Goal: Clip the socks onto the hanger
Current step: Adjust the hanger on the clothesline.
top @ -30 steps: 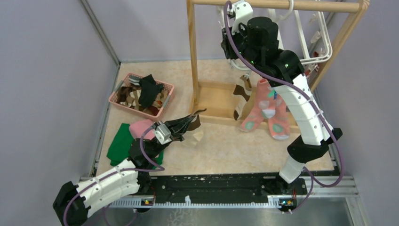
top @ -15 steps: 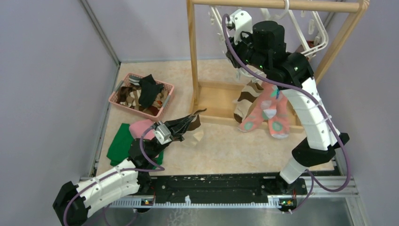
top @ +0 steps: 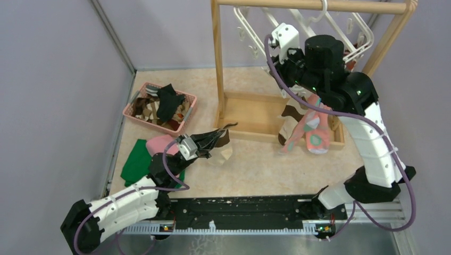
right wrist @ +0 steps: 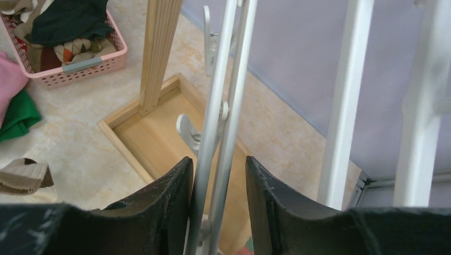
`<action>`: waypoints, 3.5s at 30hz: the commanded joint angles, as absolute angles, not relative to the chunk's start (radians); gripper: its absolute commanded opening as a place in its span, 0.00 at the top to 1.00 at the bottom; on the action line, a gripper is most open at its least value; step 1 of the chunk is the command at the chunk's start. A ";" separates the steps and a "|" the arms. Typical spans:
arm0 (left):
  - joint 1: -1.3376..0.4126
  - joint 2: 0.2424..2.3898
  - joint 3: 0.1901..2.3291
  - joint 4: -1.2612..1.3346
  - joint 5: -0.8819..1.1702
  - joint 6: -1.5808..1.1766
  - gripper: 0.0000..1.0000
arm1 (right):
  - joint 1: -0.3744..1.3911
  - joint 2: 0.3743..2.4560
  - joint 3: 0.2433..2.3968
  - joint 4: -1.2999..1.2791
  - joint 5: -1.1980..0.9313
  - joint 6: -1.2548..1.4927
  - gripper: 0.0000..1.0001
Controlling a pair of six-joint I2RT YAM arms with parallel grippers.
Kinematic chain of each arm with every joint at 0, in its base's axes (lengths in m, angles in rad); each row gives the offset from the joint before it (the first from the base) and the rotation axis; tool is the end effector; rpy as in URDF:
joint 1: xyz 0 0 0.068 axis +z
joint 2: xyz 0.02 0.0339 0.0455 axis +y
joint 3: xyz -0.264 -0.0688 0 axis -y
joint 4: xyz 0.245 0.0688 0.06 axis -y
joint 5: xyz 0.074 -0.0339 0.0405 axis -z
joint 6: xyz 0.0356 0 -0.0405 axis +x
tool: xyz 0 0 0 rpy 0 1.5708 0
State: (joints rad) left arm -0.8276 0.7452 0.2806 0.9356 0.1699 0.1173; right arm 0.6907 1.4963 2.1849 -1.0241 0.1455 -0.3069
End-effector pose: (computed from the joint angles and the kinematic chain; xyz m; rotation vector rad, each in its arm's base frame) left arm 0.1100 -0.1286 0.2859 0.6510 0.9305 -0.7279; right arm 0.1995 0.1582 0.5428 -0.8234 1.7173 0.1216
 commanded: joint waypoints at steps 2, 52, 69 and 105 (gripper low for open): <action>-0.825 0.762 0.336 1.005 0.217 0.095 1.00 | 0.685 1.379 2.116 -0.985 0.178 -0.331 0.56; -0.825 0.962 0.437 1.068 0.306 0.084 1.00 | 0.688 0.598 0.794 0.139 -0.037 -0.023 0.57; -0.825 0.929 0.402 1.050 0.278 0.106 1.00 | 0.690 0.517 0.664 0.237 0.394 0.042 0.32; -0.826 0.922 0.378 1.051 0.283 0.111 1.00 | 0.754 0.616 0.578 0.417 0.891 0.012 0.98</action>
